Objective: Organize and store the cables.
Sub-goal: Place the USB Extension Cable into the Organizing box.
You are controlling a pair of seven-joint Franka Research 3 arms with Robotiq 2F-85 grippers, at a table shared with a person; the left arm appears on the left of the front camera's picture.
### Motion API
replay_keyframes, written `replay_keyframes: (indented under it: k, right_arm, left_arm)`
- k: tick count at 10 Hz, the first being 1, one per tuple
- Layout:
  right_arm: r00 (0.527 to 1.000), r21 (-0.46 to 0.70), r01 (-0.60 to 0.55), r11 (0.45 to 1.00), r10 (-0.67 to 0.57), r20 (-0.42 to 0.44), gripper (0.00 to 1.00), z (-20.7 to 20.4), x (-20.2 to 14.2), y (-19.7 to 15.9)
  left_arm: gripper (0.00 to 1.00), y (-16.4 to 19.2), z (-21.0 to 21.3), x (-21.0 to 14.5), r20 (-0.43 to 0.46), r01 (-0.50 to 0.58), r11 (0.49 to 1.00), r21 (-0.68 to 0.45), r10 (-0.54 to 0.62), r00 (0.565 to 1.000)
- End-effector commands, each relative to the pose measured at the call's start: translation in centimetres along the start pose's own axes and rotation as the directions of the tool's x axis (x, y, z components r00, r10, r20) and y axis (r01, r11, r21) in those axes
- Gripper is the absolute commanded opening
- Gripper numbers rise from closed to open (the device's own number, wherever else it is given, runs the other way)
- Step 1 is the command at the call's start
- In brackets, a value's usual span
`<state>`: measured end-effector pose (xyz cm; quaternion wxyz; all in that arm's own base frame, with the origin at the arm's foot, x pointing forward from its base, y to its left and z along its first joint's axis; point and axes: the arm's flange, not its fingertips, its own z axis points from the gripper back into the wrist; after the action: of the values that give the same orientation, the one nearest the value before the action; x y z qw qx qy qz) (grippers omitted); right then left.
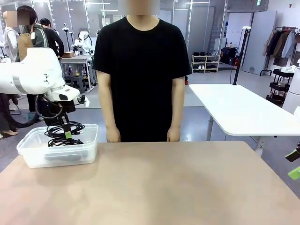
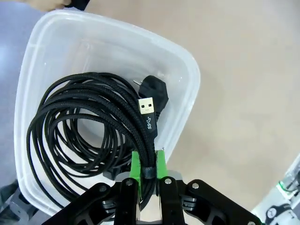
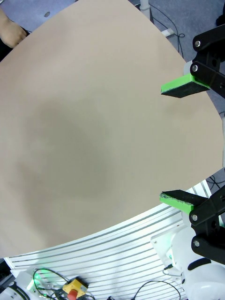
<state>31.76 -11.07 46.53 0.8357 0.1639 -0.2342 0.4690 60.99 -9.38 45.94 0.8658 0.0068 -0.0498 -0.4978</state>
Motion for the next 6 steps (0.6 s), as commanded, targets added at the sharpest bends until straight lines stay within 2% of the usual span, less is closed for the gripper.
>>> replay_keyframes:
  k: [1, 3, 6]
  right_arm:
    - [1.0, 0.0, 0.017, 1.0, -0.017, 0.005, 1.0, 0.0, 0.1, -0.1]
    - [1.0, 0.0, 0.017, 1.0, -0.017, 0.005, 1.0, 0.0, 0.1, -0.1]
    - [1.0, 0.0, 0.017, 1.0, -0.017, 0.005, 1.0, 0.0, 0.1, -0.1]
  left_arm:
    - [0.0, 0.7, 0.1, 0.6, -0.009, -0.038, 0.999, -0.023, 0.038, 0.999]
    - [0.0, 0.8, -0.2, 0.9, 0.01, -0.025, 0.999, -0.043, 0.025, 1.0]
    - [0.0, 0.4, -0.9, 0.4, -0.004, -0.017, 1.0, -0.011, 0.017, 1.0]
